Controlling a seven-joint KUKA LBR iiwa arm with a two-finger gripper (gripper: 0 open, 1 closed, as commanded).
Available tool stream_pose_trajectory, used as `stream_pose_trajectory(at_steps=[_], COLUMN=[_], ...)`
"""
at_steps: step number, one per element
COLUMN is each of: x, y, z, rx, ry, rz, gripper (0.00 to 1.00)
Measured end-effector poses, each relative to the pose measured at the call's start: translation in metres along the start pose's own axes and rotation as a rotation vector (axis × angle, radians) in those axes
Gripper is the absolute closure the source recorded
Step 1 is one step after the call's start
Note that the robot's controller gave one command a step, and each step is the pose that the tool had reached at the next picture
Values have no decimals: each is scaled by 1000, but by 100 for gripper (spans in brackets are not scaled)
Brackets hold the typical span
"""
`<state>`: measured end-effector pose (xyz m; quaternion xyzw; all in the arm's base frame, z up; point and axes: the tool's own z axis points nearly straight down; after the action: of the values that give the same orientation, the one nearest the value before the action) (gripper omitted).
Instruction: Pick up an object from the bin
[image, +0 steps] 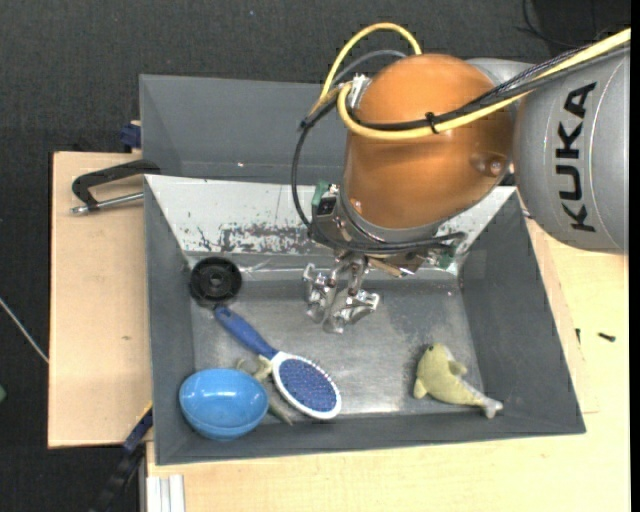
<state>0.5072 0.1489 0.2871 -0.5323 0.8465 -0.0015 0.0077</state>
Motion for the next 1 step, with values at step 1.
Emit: stream_pose_trajectory(at_steps=[1], x=[-54], y=[41], z=[110], rx=[-16], ry=[13], rz=[135], gripper=[100])
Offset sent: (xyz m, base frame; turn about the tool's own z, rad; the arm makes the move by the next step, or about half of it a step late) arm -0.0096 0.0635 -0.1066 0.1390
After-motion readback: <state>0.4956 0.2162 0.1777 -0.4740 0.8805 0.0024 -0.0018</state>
